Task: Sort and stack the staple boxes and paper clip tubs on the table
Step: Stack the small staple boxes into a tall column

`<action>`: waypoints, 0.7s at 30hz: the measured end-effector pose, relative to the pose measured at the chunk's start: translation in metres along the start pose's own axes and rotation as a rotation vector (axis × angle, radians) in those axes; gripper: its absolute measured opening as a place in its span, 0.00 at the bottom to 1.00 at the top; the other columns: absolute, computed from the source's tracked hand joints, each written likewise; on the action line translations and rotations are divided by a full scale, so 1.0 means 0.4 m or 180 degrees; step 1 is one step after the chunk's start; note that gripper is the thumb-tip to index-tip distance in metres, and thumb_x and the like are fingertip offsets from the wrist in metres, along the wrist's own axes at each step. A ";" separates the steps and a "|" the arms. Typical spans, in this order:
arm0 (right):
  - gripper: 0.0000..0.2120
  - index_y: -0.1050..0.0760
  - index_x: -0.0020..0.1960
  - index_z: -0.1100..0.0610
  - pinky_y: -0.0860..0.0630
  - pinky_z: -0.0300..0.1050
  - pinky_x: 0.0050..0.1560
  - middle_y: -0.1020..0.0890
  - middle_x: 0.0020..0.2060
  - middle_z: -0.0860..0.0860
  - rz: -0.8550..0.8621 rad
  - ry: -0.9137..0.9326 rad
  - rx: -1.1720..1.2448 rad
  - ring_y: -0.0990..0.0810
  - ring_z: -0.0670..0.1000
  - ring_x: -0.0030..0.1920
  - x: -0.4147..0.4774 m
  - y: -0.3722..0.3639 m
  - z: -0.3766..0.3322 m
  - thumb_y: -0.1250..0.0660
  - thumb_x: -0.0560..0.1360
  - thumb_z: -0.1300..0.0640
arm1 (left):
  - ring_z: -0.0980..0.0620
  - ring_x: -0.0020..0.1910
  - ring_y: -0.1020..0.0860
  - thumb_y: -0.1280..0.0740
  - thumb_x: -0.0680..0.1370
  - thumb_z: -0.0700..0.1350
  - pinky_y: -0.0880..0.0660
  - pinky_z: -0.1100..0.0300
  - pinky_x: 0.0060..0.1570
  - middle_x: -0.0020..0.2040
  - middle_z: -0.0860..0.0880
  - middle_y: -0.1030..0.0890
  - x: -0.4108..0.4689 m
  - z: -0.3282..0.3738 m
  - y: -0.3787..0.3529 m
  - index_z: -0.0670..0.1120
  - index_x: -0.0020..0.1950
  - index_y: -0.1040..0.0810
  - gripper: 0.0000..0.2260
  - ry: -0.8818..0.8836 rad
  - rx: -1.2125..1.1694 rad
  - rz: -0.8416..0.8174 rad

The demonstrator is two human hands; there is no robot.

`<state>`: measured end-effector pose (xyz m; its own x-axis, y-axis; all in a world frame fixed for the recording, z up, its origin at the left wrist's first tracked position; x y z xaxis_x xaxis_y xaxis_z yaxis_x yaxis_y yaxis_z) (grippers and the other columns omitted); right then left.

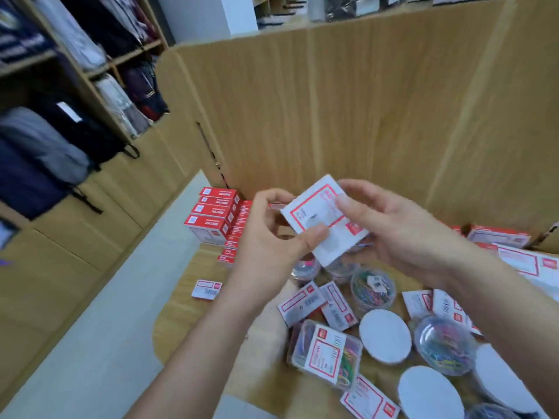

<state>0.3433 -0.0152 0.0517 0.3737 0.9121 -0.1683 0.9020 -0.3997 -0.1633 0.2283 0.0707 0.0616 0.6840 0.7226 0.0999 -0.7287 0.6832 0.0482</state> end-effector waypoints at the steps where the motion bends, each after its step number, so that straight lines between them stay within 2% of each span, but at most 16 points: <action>1: 0.19 0.28 0.62 0.50 0.20 0.47 0.39 0.16 0.47 0.56 -0.0193 -0.0065 -0.0166 0.18 0.52 0.41 0.011 -0.025 0.011 0.31 0.71 0.53 | 0.49 0.43 0.20 0.28 0.71 0.34 0.19 0.50 0.40 0.47 0.44 0.19 -0.012 -0.017 0.029 0.45 0.53 0.31 0.17 0.0082 -0.0196 0.0187; 3: 0.17 0.26 0.61 0.55 0.20 0.43 0.35 0.15 0.45 0.56 -0.0216 0.0109 -0.0606 0.18 0.50 0.40 0.040 -0.055 0.016 0.31 0.73 0.62 | 0.52 0.41 0.20 0.30 0.73 0.33 0.20 0.54 0.38 0.46 0.45 0.18 -0.031 -0.053 0.081 0.43 0.51 0.31 0.14 0.0216 -0.0241 0.0359; 6: 0.12 0.22 0.55 0.58 0.21 0.41 0.37 0.15 0.41 0.49 0.0196 0.0504 -0.1202 0.19 0.45 0.38 0.081 -0.052 0.001 0.30 0.73 0.66 | 0.56 0.40 0.22 0.28 0.73 0.36 0.25 0.60 0.42 0.43 0.52 0.20 -0.027 -0.091 0.213 0.48 0.46 0.25 0.10 0.0000 0.0799 0.0920; 8: 0.10 0.22 0.53 0.56 0.23 0.39 0.35 0.15 0.41 0.49 0.0259 0.0636 -0.1273 0.18 0.44 0.38 0.103 -0.058 -0.013 0.31 0.73 0.65 | 0.59 0.47 0.24 0.28 0.72 0.39 0.27 0.69 0.44 0.50 0.54 0.21 -0.017 -0.098 0.331 0.54 0.50 0.24 0.12 -0.0052 0.1390 0.1447; 10: 0.10 0.23 0.52 0.55 0.22 0.40 0.35 0.15 0.40 0.50 0.0131 0.0667 -0.1228 0.19 0.46 0.38 0.126 -0.094 -0.022 0.31 0.73 0.66 | 0.60 0.55 0.26 0.28 0.72 0.42 0.28 0.67 0.48 0.57 0.55 0.25 0.004 -0.114 0.431 0.55 0.58 0.26 0.18 0.0151 0.1577 0.1649; 13: 0.11 0.22 0.52 0.53 0.21 0.47 0.42 0.18 0.35 0.45 -0.0050 0.0944 -0.1705 0.20 0.46 0.38 0.171 -0.208 -0.042 0.28 0.71 0.63 | 0.57 0.63 0.29 0.30 0.76 0.44 0.30 0.59 0.59 0.63 0.55 0.27 0.055 -0.154 0.508 0.52 0.65 0.28 0.19 0.0520 0.1330 0.1259; 15: 0.13 0.22 0.52 0.50 0.26 0.39 0.42 0.22 0.33 0.41 0.0048 0.1150 -0.2308 0.24 0.40 0.35 0.213 -0.294 -0.039 0.26 0.70 0.59 | 0.56 0.66 0.29 0.33 0.77 0.50 0.31 0.56 0.63 0.66 0.54 0.25 0.079 -0.166 0.523 0.53 0.63 0.25 0.14 0.0703 0.0644 0.0888; 16: 0.13 0.23 0.52 0.48 0.29 0.35 0.41 0.23 0.34 0.40 0.0135 0.1211 -0.2576 0.25 0.39 0.34 0.232 -0.336 -0.035 0.26 0.69 0.57 | 0.55 0.67 0.29 0.33 0.76 0.55 0.31 0.54 0.64 0.66 0.53 0.26 0.084 -0.166 0.529 0.55 0.62 0.25 0.15 0.0752 0.0328 0.0714; 18: 0.13 0.23 0.52 0.49 0.28 0.38 0.42 0.20 0.39 0.43 0.0205 0.1311 -0.2922 0.23 0.43 0.38 0.268 -0.411 -0.017 0.27 0.68 0.57 | 0.57 0.69 0.31 0.30 0.70 0.62 0.31 0.53 0.64 0.68 0.55 0.27 0.088 -0.152 0.550 0.59 0.64 0.26 0.23 0.0628 0.0058 0.0333; 19: 0.14 0.22 0.53 0.50 0.27 0.41 0.44 0.18 0.42 0.47 0.0191 0.1374 -0.3094 0.21 0.47 0.42 0.285 -0.444 -0.003 0.27 0.68 0.57 | 0.60 0.69 0.32 0.27 0.68 0.60 0.31 0.56 0.64 0.69 0.56 0.29 0.087 -0.150 0.558 0.60 0.66 0.28 0.28 0.0582 0.0071 0.0132; 21: 0.14 0.22 0.55 0.52 0.27 0.43 0.46 0.17 0.48 0.51 0.0174 0.1445 -0.3439 0.20 0.52 0.49 0.314 -0.489 0.028 0.29 0.69 0.56 | 0.64 0.70 0.35 0.25 0.68 0.51 0.32 0.59 0.64 0.70 0.58 0.32 0.081 -0.164 0.565 0.60 0.71 0.34 0.34 0.0580 0.0312 -0.0203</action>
<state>0.2113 0.1767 0.0517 0.2635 0.9321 0.2483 0.5155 -0.3537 0.7805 0.0880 0.2552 0.0104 0.7171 0.6915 -0.0874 -0.6774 0.7209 0.1461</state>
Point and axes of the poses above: each hand's wrist, its own x-axis towards the middle knuckle, its own y-axis out of the back of the hand, z = x × y, the point moved 8 cm from there along x, towards the middle knuckle
